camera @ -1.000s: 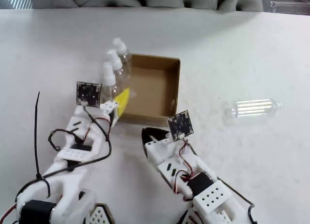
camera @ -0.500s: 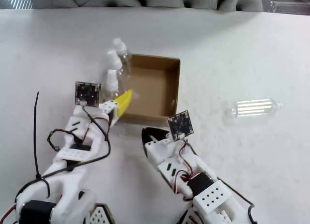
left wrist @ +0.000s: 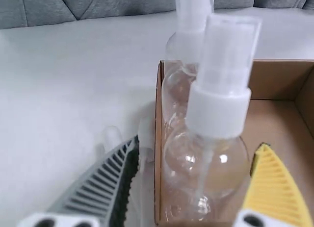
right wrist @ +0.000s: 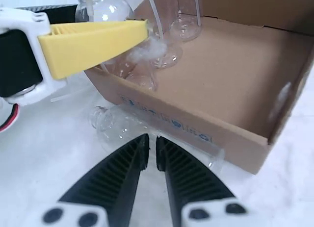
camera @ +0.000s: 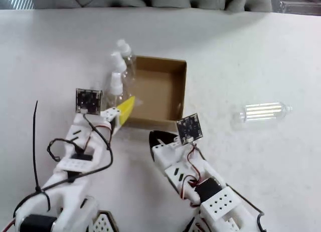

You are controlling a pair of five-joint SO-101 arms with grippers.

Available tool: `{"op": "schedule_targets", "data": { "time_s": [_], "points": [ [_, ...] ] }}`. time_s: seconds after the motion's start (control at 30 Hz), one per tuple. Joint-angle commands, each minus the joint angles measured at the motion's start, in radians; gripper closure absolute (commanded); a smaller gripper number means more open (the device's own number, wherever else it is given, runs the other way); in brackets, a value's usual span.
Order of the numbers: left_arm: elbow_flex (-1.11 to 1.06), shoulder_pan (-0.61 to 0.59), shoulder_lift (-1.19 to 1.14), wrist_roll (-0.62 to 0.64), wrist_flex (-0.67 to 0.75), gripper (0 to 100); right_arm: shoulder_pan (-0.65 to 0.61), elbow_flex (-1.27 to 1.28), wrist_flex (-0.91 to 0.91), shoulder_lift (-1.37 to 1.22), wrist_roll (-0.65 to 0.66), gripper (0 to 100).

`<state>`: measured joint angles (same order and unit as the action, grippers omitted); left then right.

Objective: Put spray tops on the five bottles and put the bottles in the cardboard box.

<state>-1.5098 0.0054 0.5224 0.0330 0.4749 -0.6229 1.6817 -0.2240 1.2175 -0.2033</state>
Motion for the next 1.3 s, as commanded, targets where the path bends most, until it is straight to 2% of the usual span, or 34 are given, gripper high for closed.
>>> {"op": "schedule_targets", "data": {
  "time_s": [0.0, 0.37, 0.6, 0.93, 1.27],
  "points": [
    [-0.02, -0.001, 0.143, -0.014, -0.064, 65, 0.007, 0.008, 0.004, -0.005, 0.011, 98.3],
    [-0.035, -0.001, 0.607, -0.057, -0.649, 65, 0.008, 0.008, -0.002, -0.005, 0.011, 98.3],
    [-0.19, -0.008, 0.909, -0.058, -0.76, 65, 0.008, 0.008, -0.002, -0.005, 0.011, 98.3],
    [-0.183, -0.01, 1.314, -0.057, -1.22, 65, 0.008, 0.008, -0.004, -0.005, 0.011, 98.3],
    [-0.086, -0.01, 1.299, -0.057, -1.427, 66, 0.008, 0.003, -0.079, -0.005, 0.034, 98.3]
  ]
}}
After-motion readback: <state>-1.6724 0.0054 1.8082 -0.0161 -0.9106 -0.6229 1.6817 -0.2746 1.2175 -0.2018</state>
